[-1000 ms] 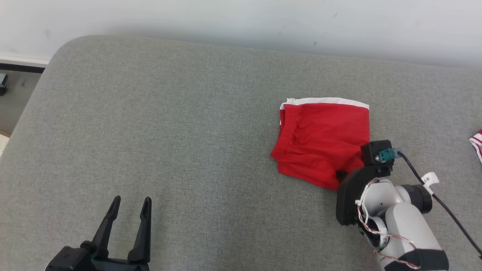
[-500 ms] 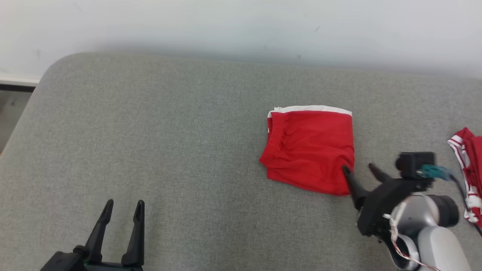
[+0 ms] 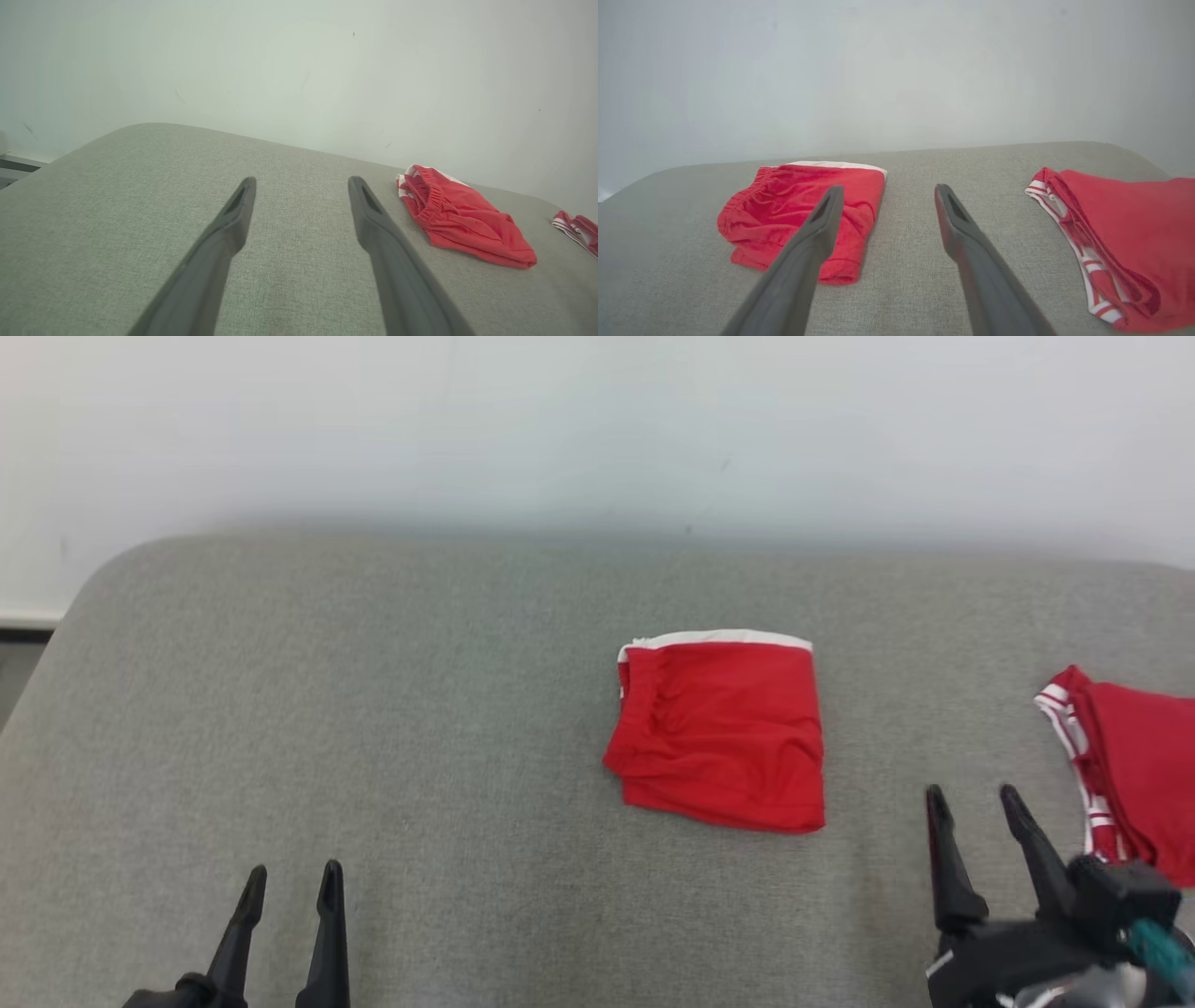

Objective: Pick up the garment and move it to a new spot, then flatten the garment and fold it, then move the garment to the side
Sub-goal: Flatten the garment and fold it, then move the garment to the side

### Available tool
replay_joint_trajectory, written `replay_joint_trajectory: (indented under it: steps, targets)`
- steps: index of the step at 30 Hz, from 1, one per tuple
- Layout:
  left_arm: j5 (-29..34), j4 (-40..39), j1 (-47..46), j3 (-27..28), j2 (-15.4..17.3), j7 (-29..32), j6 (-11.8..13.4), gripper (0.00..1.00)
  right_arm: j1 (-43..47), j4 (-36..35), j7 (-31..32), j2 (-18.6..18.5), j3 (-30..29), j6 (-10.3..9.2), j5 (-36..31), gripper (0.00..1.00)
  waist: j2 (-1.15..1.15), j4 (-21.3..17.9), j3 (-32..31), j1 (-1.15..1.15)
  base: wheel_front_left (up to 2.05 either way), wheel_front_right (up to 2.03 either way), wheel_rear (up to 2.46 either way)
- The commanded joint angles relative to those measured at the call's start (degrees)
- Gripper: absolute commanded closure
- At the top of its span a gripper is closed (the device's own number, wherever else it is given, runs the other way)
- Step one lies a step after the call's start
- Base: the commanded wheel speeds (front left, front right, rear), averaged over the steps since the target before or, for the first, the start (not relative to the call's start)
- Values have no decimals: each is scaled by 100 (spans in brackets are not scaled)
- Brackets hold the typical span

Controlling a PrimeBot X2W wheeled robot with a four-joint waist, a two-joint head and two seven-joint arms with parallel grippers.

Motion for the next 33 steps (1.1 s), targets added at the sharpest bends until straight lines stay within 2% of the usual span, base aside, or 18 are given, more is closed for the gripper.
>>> replay_joint_trajectory:
  steps: [1,6,12,15,33]
  targets:
    - [65,50,78,81,-63,-13,-22,0,130,91,-256,-4,-33,-12,-100,0,0,-162,-201,0,0,0,0]
    - [111,317,192,256,-204,-13,-36,0,254,529,-800,-2,-63,-12,-92,0,0,-330,-419,0,0,0,0]
    - [165,485,195,388,-258,-13,-71,0,227,985,-1118,-3,161,-12,-215,0,0,-450,-494,0,0,0,0]
    - [287,534,265,366,-164,-13,-94,0,162,1124,-1168,-9,287,-12,-290,0,0,-514,-501,0,0,0,0]
    - [369,490,342,457,-241,-13,-136,0,19,1367,-1161,-5,480,-12,-269,0,0,-532,-493,0,0,0,0]
